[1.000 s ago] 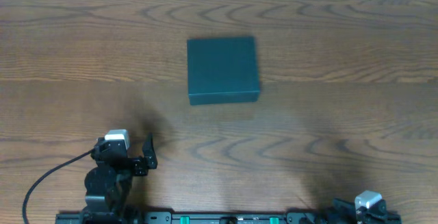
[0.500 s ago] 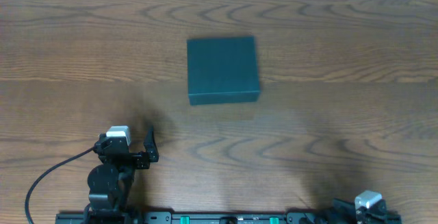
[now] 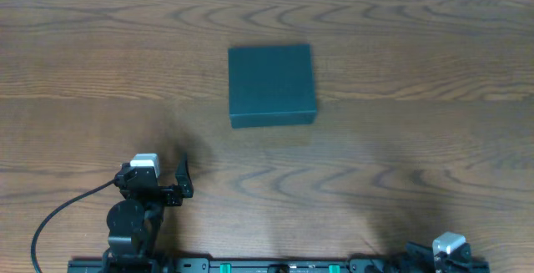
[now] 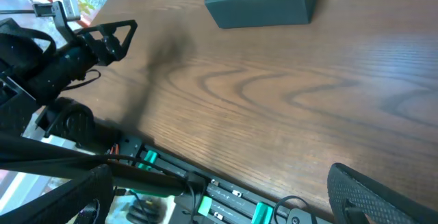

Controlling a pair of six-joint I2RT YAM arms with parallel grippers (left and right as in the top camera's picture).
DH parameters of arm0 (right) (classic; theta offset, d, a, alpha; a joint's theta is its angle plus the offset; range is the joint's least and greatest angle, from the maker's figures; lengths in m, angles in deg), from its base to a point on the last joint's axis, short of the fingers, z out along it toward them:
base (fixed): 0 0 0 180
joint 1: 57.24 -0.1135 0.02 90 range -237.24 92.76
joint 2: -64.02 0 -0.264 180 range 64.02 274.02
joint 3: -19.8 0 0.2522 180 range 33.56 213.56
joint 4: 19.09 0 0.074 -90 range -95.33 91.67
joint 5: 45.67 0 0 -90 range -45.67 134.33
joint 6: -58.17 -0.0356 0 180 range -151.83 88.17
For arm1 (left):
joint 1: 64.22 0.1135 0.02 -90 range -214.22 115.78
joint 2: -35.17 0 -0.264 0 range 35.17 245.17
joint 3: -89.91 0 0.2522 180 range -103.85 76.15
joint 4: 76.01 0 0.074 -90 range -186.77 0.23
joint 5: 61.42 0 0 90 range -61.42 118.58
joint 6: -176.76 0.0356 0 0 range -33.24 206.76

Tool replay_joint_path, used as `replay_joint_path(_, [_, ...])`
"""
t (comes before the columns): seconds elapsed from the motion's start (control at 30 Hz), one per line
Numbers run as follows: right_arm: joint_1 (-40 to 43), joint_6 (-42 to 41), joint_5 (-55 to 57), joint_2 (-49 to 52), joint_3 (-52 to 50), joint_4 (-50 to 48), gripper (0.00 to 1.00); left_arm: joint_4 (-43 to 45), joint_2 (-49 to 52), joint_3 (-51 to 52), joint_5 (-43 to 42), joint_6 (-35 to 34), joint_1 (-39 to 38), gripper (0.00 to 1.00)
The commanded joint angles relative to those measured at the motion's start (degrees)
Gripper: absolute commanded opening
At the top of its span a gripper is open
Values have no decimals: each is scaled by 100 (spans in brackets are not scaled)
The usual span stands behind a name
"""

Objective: Pack container

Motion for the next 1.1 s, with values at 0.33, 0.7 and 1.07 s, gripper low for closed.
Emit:
replay_joint_path(0.33, [-15,-76,-20,2,-7,9,99,4,-39,138,44,55,17,95])
replay_joint_path(0.7, [-9,96,728,-9,-63,-468,99,4,-39,136,44,57,17,95])
replay_joint_path(1.07, [-17,1613,859,-542,-2516,-3681,99,4,-39,136,44,55,17,95])
